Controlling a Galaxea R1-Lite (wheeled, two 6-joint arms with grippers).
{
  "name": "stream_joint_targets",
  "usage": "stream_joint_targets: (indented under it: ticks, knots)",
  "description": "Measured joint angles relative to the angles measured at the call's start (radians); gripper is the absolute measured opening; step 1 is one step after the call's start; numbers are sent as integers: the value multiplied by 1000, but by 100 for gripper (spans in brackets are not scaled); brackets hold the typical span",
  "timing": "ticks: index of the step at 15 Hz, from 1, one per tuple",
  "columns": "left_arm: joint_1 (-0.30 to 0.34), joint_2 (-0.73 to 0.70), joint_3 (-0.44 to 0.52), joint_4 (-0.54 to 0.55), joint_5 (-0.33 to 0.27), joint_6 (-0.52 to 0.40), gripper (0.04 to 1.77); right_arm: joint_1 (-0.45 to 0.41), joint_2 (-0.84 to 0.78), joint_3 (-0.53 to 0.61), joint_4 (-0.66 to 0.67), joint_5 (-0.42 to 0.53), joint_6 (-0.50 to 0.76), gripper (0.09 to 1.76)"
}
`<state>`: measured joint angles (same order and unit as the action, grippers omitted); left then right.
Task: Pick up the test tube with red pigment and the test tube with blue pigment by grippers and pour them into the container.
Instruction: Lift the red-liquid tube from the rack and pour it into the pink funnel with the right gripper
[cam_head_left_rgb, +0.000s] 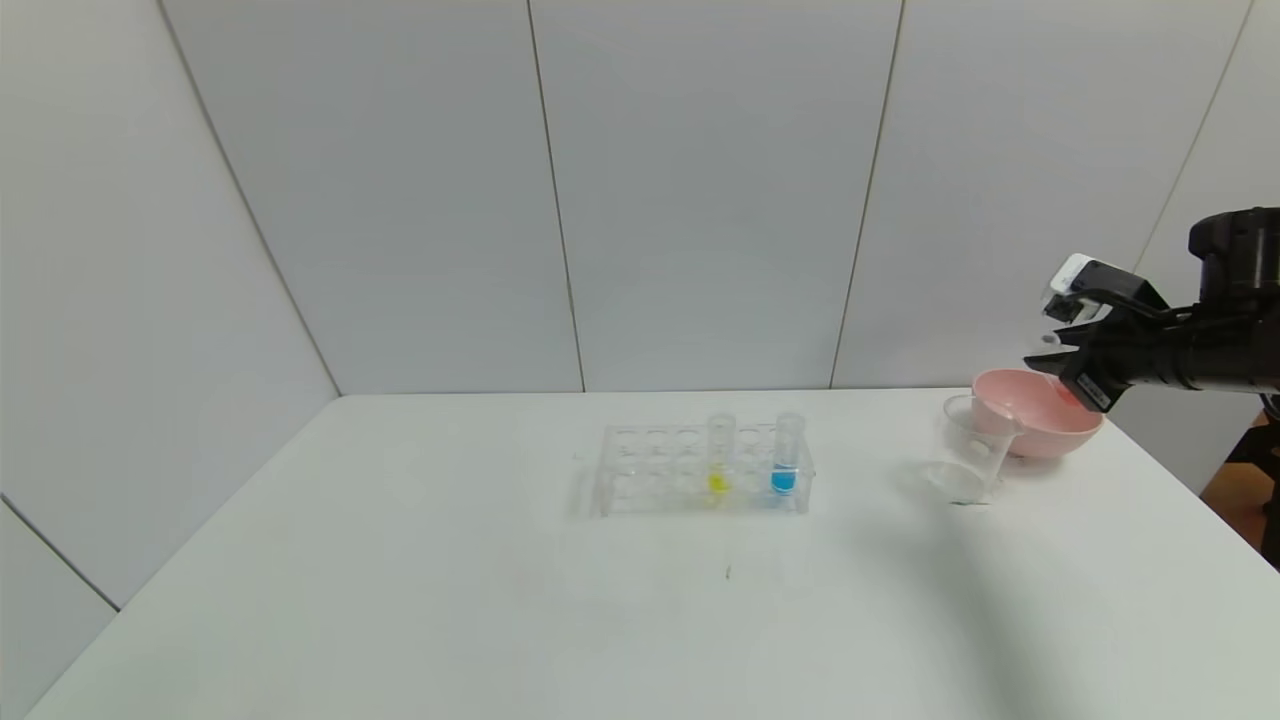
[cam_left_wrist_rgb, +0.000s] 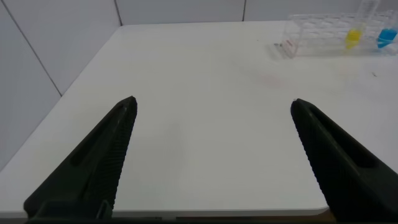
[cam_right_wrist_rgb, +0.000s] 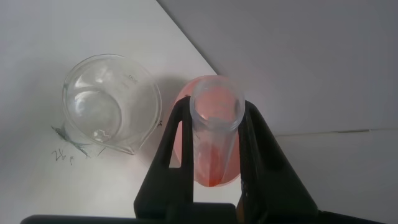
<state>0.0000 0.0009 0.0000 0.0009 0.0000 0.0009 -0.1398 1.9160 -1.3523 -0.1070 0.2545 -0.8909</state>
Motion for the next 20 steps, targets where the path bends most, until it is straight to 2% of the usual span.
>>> stream_joint_targets:
  ticks: [5,8,12,20]
  knots:
    - [0,0,0,0,0,0,176,2,3,-110,244,0,-182,49]
    - [0,0,0,-1,0,0,176,3,-6,-160,363,-3,-238,49]
    - [0,0,0,0,0,0,176,12,-5,-213,505,-81,-311,49]
    - [0,0,0,0,0,0,176,83,47,-437,766,-203,-359,49]
